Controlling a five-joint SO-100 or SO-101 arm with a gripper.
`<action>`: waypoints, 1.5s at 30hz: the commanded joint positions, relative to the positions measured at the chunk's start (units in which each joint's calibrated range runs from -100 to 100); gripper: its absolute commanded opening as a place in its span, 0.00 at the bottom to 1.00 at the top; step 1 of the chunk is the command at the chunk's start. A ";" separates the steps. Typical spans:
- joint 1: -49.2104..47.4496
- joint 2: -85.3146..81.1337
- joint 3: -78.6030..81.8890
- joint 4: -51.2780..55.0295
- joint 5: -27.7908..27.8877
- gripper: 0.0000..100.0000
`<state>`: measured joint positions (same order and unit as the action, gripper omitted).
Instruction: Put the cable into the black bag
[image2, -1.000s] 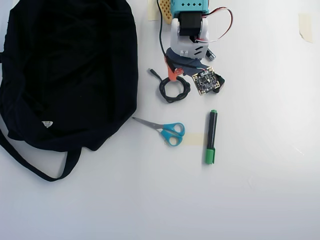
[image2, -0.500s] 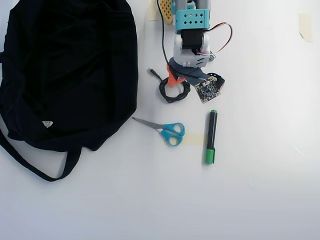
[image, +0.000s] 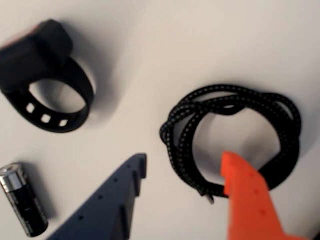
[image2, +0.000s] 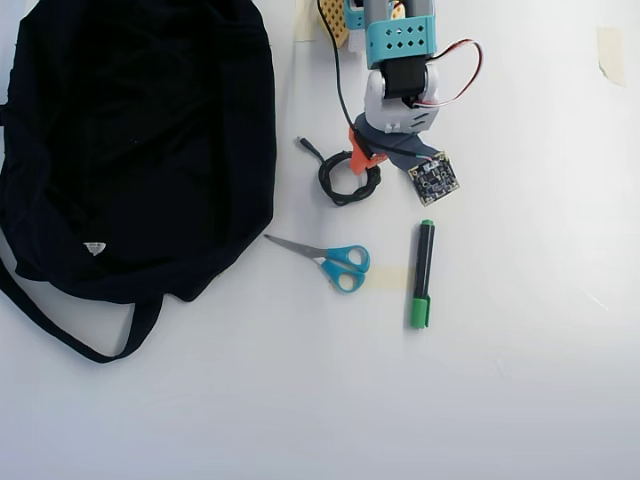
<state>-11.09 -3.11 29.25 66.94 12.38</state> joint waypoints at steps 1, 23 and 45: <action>-0.20 -0.29 0.94 -0.10 -0.11 0.27; 0.40 -0.21 5.88 -2.17 0.36 0.29; 1.00 -0.04 10.65 -6.99 0.41 0.29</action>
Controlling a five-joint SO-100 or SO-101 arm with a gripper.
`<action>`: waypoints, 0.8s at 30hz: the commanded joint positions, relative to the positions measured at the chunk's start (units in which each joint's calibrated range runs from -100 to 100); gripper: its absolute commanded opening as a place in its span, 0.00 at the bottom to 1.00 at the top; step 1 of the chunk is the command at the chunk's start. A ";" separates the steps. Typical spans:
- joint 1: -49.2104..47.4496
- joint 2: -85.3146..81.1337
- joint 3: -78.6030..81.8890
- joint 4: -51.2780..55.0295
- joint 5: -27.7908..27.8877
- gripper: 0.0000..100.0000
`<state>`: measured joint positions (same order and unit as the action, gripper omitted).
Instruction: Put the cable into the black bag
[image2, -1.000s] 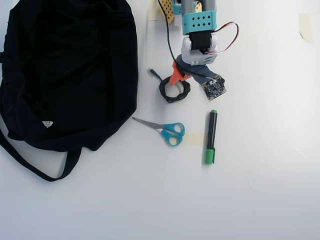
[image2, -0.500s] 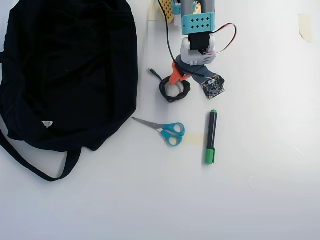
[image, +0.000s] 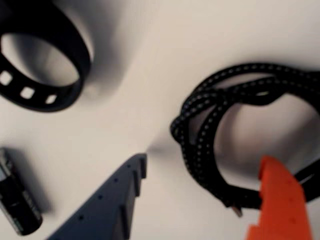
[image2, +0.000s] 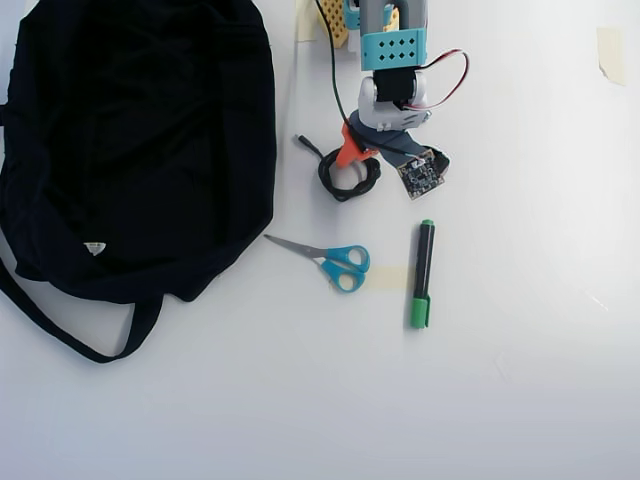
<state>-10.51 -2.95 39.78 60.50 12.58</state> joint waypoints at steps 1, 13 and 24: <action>0.41 -0.21 0.29 -0.55 0.22 0.29; 0.71 -0.21 0.65 -0.55 0.22 0.28; 0.86 -0.21 0.65 -0.98 0.22 0.14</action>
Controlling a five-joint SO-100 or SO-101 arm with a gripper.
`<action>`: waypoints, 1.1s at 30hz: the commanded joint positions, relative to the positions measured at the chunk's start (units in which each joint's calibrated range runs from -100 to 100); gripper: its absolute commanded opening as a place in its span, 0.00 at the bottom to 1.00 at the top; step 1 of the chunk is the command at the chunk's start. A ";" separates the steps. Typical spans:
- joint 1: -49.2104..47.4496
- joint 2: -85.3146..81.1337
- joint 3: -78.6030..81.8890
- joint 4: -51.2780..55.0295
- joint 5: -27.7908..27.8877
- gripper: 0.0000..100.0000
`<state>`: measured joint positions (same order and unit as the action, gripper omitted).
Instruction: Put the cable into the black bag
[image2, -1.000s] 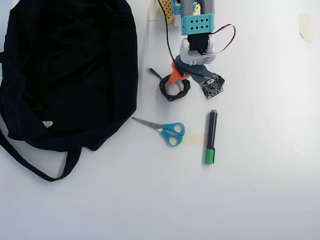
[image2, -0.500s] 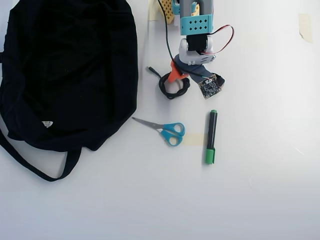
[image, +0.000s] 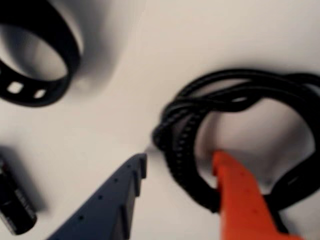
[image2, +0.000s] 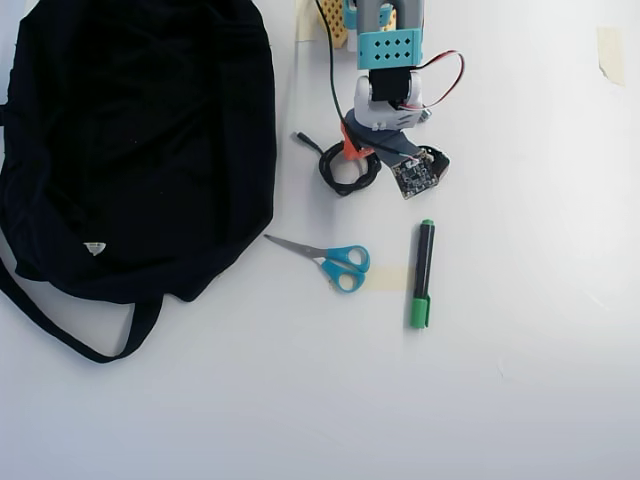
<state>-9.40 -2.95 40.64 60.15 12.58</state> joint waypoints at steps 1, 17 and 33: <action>-0.24 -0.21 -0.21 -0.72 0.22 0.13; -0.24 -0.29 -0.93 -1.41 0.22 0.02; -0.99 -1.70 -3.27 -0.81 -0.31 0.02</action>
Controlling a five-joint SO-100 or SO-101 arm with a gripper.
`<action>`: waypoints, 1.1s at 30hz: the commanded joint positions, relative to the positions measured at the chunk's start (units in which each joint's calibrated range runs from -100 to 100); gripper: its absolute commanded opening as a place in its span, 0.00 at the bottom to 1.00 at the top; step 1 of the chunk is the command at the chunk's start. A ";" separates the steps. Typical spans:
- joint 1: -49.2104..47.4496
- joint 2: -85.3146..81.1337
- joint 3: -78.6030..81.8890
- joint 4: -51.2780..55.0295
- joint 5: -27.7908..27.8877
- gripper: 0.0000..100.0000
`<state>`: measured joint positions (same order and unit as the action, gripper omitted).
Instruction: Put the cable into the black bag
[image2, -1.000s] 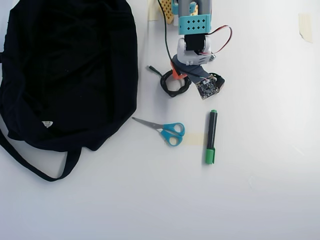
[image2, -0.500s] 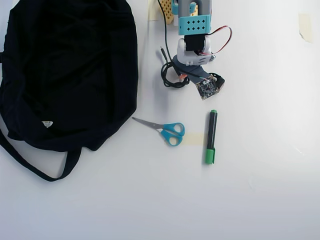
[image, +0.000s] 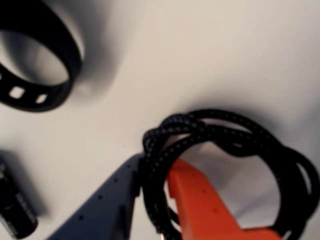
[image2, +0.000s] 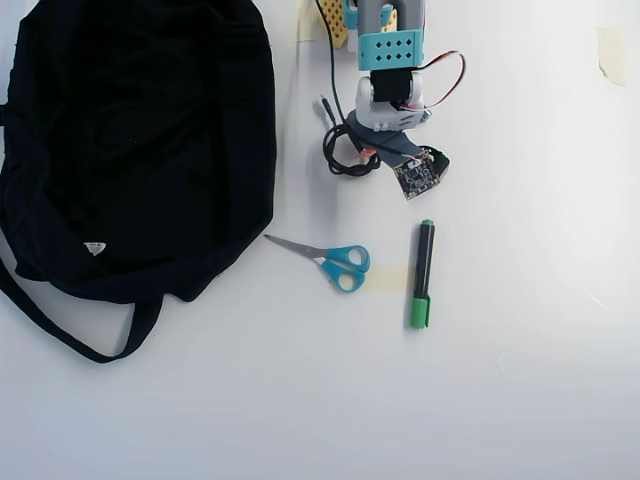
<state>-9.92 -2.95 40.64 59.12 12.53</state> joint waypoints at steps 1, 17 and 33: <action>-0.48 -1.70 -3.72 0.39 -0.26 0.02; -0.48 -1.87 -16.21 9.70 -0.36 0.02; 1.47 -10.33 -26.90 19.52 -12.58 0.02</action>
<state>-9.85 -7.85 16.12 78.27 2.81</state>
